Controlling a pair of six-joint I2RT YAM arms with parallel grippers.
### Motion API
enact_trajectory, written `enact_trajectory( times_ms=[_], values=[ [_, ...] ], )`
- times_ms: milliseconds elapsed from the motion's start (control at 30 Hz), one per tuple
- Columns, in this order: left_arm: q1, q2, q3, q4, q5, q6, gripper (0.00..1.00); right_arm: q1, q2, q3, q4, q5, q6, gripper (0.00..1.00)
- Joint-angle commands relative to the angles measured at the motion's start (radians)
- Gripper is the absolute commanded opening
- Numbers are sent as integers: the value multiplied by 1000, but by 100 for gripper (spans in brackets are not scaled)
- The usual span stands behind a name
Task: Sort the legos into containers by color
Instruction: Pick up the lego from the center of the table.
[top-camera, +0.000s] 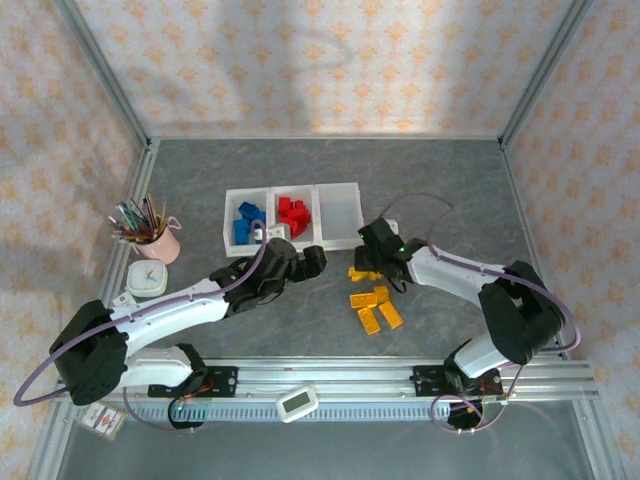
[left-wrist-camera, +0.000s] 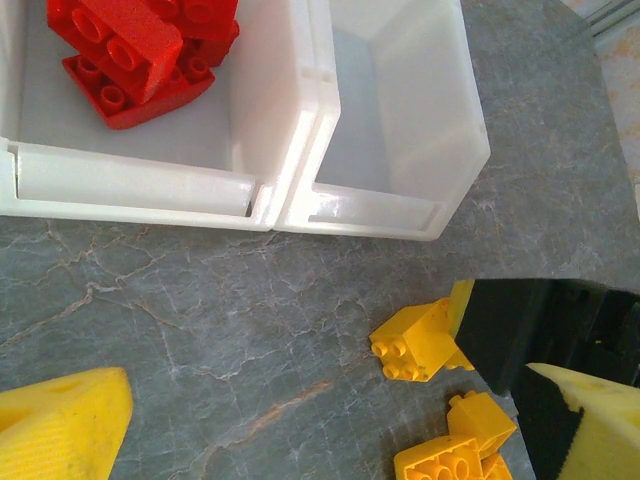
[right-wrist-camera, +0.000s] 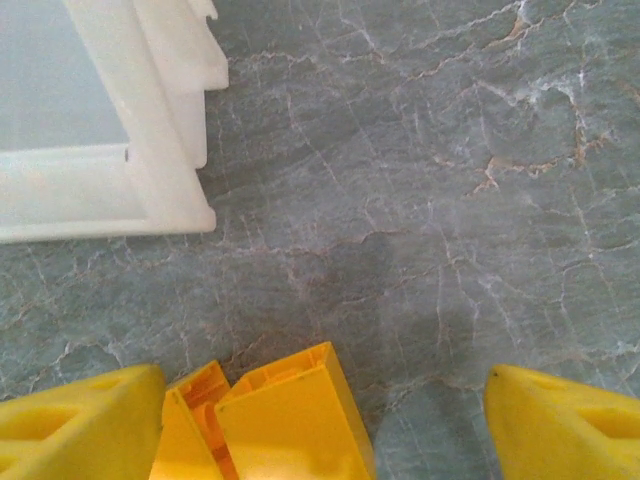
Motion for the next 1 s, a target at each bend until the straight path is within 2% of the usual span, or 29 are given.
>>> enact_trajectory(
  times_ms=[0,467,633,800,867,967],
  values=[
    [-6,4,25,6,-8,-11,99,-10,24,-11,32,6,12,78],
    [-6,12,41,-21,-12,-13,99,-49,-73,-110,-12,41,29,65],
    [-6,11,42,-26,-20,-11,99,-52,-90,-119,-11,-67,3,63],
    [-7,10,44,-25,-22,-11,99,-52,-49,-112,1,-57,2,56],
    [-6,10,44,-28,-20,-11,99,-52,-30,-100,9,-59,-1,53],
    [-6,5,45,-33,-26,-10,99,-52,-16,-80,20,-69,-7,43]
  ],
)
